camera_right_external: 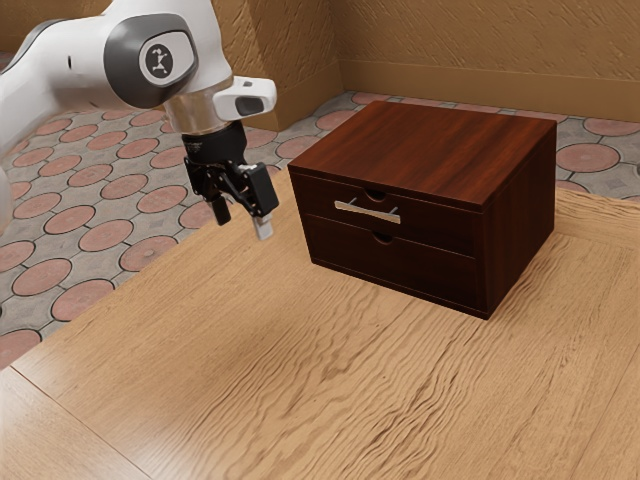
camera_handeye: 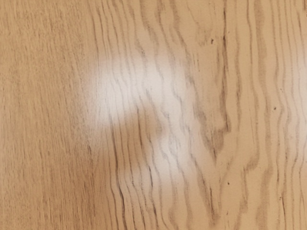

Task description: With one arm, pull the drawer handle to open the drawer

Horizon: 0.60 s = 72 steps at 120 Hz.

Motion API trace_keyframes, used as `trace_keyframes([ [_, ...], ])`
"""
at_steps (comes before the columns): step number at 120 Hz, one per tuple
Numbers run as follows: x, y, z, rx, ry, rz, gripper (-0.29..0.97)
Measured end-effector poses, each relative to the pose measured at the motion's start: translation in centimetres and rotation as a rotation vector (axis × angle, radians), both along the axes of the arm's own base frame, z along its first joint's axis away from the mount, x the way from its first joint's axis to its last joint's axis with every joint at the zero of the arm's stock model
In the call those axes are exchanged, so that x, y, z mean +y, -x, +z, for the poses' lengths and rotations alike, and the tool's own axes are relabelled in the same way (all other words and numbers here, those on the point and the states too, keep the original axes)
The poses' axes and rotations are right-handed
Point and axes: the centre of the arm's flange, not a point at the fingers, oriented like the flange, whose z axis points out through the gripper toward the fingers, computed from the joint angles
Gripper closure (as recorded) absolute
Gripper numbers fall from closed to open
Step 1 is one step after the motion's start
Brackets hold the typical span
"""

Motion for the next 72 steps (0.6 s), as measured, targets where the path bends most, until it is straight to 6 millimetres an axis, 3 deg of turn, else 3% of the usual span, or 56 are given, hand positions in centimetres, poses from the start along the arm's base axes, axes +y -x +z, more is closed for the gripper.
trace_keyframes([
  [30,0.5,0.3,0.6,-0.011,0.007,0.006,0.0],
  [32,0.5,0.7,1.5,-0.026,0.005,0.006,0.0],
  [41,0.1,5.5,10.2,-0.187,-0.017,-0.033,0.0],
  [48,-0.7,7.1,12.8,-0.254,-0.002,-0.128,0.0],
  [61,-3.1,6.3,12.6,-0.264,-0.039,-0.318,0.0],
  [72,-7.1,5.5,12.3,-0.286,-0.045,-0.548,0.0],
])
